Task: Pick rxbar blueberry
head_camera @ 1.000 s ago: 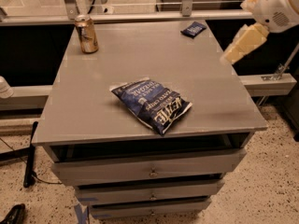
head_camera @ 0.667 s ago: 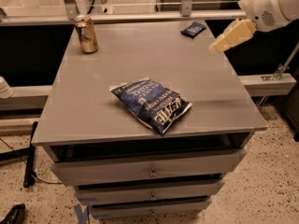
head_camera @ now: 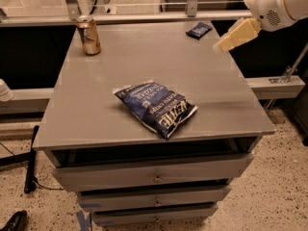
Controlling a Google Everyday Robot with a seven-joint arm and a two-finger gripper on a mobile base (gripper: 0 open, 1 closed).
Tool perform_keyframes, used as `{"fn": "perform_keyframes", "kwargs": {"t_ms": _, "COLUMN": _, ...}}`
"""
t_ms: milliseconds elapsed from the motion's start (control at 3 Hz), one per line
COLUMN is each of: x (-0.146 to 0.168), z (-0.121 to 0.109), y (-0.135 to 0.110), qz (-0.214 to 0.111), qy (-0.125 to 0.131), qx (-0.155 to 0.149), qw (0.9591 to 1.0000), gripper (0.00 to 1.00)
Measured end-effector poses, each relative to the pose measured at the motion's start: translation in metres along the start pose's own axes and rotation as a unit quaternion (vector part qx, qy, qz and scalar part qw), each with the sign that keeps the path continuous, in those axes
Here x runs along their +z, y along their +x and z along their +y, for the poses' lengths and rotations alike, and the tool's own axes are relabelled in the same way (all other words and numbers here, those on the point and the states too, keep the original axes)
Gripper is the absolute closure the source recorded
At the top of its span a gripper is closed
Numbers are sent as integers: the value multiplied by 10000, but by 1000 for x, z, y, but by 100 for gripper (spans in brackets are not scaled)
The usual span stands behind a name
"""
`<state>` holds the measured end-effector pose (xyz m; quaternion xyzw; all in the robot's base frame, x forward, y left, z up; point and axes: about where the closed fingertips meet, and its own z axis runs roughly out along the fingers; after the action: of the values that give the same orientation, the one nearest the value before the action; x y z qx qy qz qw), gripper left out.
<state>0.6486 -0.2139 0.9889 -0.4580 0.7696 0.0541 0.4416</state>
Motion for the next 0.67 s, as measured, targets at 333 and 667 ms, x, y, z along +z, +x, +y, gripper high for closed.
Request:
{"fn": "perform_keyframes", "kwargs": {"t_ms": 333, "x": 11, "z": -2, "y": 0, "qz": -150, "qy": 174, "qx": 333, "qw": 9992, "gripper": 0}}
{"fn": "perform_keyframes", "kwargs": {"t_ms": 667, "x": 67, "z": 1, "y": -4, "qz": -542, "qy": 237, "qx": 1135, "qw": 9918, "gripper": 0}}
